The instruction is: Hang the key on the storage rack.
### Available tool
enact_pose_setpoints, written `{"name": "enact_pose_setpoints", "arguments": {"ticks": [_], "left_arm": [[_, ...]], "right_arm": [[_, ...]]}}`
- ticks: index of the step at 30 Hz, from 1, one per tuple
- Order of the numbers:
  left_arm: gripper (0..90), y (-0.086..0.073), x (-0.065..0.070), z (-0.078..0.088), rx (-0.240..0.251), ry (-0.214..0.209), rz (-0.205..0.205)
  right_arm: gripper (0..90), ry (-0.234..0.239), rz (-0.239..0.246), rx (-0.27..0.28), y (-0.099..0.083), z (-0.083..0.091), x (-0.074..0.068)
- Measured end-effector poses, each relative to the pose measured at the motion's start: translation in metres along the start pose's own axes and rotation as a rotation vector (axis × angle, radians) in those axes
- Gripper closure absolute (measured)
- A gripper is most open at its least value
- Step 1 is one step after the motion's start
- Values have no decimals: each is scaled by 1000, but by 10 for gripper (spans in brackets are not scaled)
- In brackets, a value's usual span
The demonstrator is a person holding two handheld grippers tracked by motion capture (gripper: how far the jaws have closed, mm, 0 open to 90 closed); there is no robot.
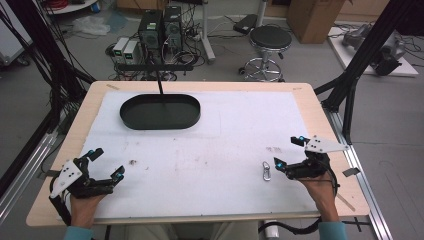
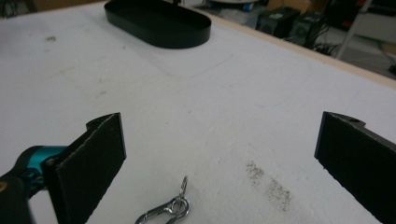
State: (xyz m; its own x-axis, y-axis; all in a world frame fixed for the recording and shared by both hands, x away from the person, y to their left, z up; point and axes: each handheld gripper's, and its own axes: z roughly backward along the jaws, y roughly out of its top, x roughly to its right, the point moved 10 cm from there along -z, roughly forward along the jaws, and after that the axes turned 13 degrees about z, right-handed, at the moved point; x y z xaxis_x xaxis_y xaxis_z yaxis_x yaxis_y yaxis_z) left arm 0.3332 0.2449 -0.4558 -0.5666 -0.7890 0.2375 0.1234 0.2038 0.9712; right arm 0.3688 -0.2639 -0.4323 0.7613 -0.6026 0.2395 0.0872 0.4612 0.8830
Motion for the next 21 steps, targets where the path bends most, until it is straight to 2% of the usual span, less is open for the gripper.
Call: {"name": "enact_pose_setpoints", "arguments": {"ticks": [5,7,15,17,21], "left_arm": [[17,0,0,0,0,0,0],[17,0,0,0,-2,-1,0],[17,0,-1,0,-1,2,2],[17,0,-1,0,-1,1,3],[17,0,-1,0,1,1,7]], "right_arm": [[50,83,18,-104,-6,-9,-6],[51,100,30,-148,-9,-12,-8],[62,141,31,-228,-13,-20,-11],[130,166,28,-247,-15,-21,-13],[177,196,17,-289,-19,-25,-16]]}}
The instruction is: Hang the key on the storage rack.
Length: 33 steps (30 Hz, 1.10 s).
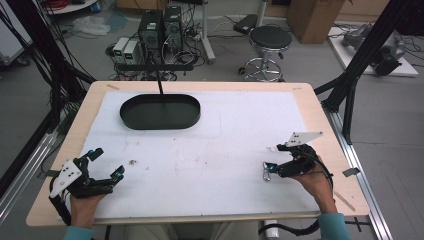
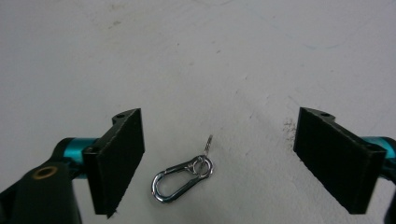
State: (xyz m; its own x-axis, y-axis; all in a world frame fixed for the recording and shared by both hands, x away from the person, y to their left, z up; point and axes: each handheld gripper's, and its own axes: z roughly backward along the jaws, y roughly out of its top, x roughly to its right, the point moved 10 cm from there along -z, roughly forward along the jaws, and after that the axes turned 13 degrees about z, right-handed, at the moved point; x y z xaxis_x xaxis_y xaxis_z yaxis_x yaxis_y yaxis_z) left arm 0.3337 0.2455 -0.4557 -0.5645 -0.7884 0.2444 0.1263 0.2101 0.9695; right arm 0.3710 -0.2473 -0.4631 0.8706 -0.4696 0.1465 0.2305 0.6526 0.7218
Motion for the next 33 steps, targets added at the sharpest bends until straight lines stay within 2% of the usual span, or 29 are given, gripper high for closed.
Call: {"name": "enact_pose_setpoints", "arguments": {"ticks": [8,13,23,33], "left_arm": [[17,0,0,0,-2,-1,-2],[17,0,0,0,-3,1,-3],[17,0,0,0,-3,0,-5],[17,0,1,0,-4,-3,-6]], "right_arm": [[298,42,15,-97,-10,-9,-4],[410,65,10,-122,-12,-12,-6],[579,104,-4,-180,-19,-20,-9],[726,117,-14,-216,-23,-21,-9]]}}
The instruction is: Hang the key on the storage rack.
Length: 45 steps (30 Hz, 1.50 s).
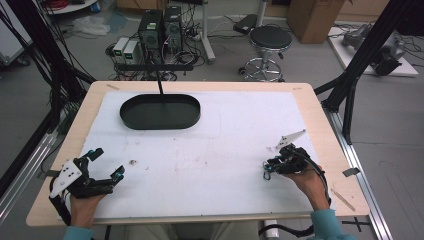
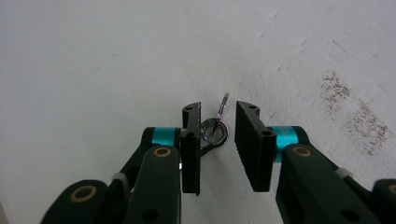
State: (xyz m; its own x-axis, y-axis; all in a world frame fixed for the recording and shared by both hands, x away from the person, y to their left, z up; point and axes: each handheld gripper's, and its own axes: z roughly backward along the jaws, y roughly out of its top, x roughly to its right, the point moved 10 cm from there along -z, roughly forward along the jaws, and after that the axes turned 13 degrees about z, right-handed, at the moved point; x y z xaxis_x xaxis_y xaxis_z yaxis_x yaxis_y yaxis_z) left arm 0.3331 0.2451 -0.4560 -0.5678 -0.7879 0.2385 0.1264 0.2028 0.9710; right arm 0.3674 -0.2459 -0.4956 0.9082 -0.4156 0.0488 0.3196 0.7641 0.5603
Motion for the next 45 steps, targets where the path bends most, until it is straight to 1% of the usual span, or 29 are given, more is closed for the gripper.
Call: {"name": "enact_pose_setpoints", "arguments": {"ticks": [2,5,7,8,9,11,15,17,20,25,27,29,32,34,35,37,39,45], "left_arm": [[17,0,0,0,1,0,-1],[17,0,0,0,1,0,-1],[17,0,0,0,1,0,-1],[17,0,0,0,1,0,-1],[17,0,0,0,1,0,-1],[17,0,0,0,1,0,0],[17,0,0,0,1,-1,-1],[17,0,0,0,1,0,-1],[17,0,0,0,1,0,-1],[17,0,0,0,2,0,-2],[17,0,0,0,1,1,-3],[17,1,0,0,7,4,7],[17,1,-1,0,6,13,5],[17,1,-3,0,7,21,12],[17,1,-4,0,5,25,21],[17,1,-7,-1,-19,45,36],[17,2,-7,-1,-37,46,35],[17,17,-2,-6,-66,15,36]], "right_arm": [[760,0,3,-3,0,0,0],[783,4,-3,5,0,0,0],[791,12,-6,2,-1,-1,0],[797,9,-9,-7,-2,-1,0],[808,14,-9,-8,-2,-2,-1],[835,9,-5,-5,-1,-2,0],[872,22,-15,-9,-2,-2,0],[877,22,-31,-9,-3,-2,1],[886,24,-37,-7,-3,-2,2],[888,20,-31,-8,-3,-2,2],[889,21,-32,4,-2,0,2],[889,26,-31,21,0,2,2],[890,21,-34,44,2,5,2],[890,11,-23,73,6,7,2],[890,13,-31,84,7,8,1],[890,19,-22,98,10,9,0],[891,17,-10,122,14,9,-1],[890,61,43,268,40,17,-10]]}}
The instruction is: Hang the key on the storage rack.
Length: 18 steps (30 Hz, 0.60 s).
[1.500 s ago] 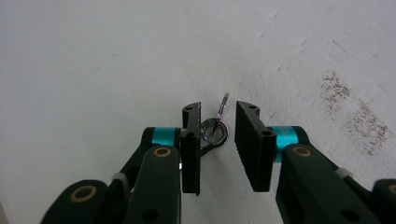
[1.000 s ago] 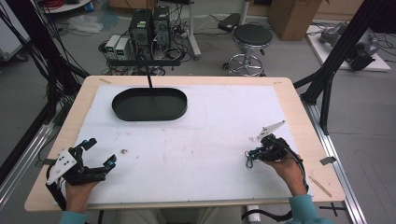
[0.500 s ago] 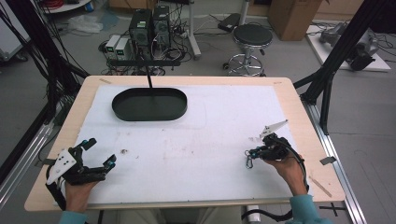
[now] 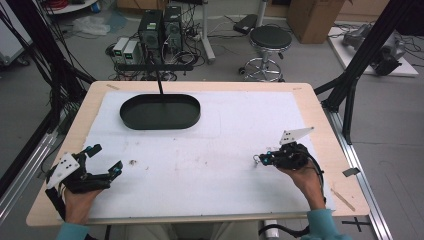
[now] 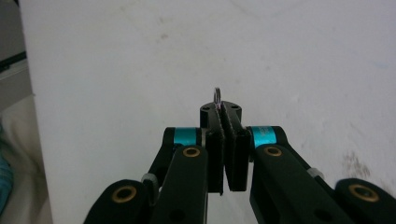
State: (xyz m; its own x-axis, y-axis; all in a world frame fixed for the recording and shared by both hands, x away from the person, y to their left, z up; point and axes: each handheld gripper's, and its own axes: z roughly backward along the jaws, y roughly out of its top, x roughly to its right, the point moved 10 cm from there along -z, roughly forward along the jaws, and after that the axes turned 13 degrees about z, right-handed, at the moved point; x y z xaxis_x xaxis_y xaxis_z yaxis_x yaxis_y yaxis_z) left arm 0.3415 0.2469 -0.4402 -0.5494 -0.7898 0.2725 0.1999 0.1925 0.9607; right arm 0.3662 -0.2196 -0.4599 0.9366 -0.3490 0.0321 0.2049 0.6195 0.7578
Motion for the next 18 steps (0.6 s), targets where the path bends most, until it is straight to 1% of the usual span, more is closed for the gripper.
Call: {"name": "enact_pose_setpoints", "arguments": {"ticks": [2,4,5,6,8,9,12,15,18], "left_arm": [[17,5,3,-3,-19,-12,-16],[17,11,6,-7,-41,-29,-40],[17,14,7,-9,-42,-35,-46],[17,18,8,-10,-41,-46,-40],[17,26,11,-14,-48,-70,-36],[17,29,12,-16,-56,-81,-41],[17,40,17,-20,-81,-117,-68],[17,51,22,-26,-103,-148,-90],[17,60,28,-32,-124,-182,-112]], "right_arm": [[890,7,23,38,10,0,-1],[890,29,40,80,20,0,-3],[890,34,44,92,24,0,-4],[890,34,61,104,29,0,-4],[890,38,73,116,36,0,-4],[890,35,80,127,41,0,-4],[891,47,94,154,52,-1,-6],[890,56,111,196,66,-2,-6],[890,79,124,200,74,-7,-9]]}}
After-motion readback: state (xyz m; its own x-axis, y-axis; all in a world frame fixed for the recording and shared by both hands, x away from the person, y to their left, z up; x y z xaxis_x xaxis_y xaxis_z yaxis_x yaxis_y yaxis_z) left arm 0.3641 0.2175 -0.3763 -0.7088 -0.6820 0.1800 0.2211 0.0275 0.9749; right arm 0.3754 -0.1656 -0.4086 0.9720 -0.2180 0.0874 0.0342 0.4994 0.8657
